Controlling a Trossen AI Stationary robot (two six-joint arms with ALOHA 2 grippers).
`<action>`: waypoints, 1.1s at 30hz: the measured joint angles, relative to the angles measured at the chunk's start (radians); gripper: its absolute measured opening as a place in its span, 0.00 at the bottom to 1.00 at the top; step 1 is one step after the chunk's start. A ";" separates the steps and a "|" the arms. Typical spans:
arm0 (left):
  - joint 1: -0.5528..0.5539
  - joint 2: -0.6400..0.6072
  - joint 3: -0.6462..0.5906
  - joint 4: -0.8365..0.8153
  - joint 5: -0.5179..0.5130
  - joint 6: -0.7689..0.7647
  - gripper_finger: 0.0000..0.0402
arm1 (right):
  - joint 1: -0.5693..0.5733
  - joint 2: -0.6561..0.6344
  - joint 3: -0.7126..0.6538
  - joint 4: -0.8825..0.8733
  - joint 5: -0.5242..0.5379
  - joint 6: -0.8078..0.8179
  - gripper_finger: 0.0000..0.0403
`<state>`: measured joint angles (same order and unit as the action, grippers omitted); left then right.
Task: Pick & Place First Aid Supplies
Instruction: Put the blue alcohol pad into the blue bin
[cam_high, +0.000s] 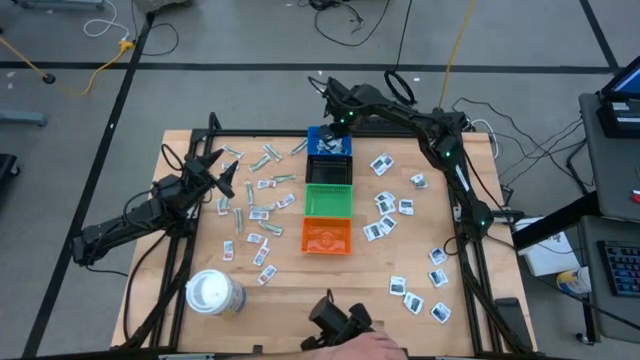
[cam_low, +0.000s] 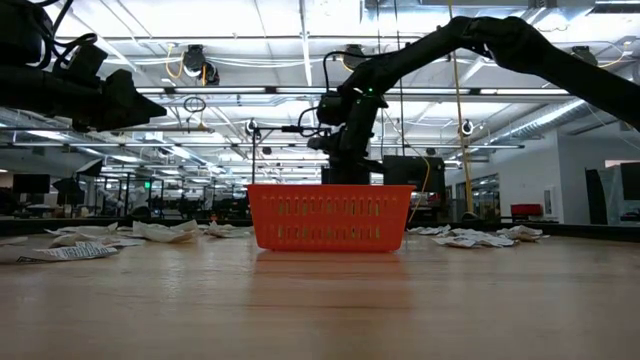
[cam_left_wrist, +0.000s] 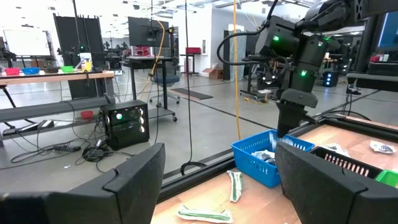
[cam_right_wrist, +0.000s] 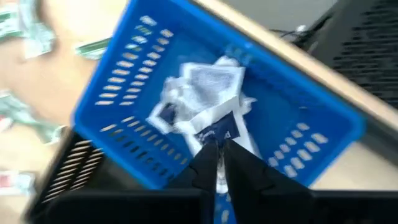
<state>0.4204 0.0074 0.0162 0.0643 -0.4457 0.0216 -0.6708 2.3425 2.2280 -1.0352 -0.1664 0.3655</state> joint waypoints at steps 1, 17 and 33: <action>0.000 0.000 0.000 0.000 0.000 0.000 0.76 | 0.000 0.000 0.000 0.002 -0.017 0.004 0.10; 0.000 0.000 0.000 0.000 0.000 0.000 0.76 | 0.011 -0.096 -0.001 -0.182 -0.016 0.089 0.35; 0.000 0.000 0.000 0.000 0.000 0.000 0.76 | 0.145 -0.430 -0.441 -0.038 -0.014 0.192 0.33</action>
<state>0.4205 0.0074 0.0162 0.0639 -0.4454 0.0212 -0.5259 1.9123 1.7868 -1.0728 -0.1805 0.5576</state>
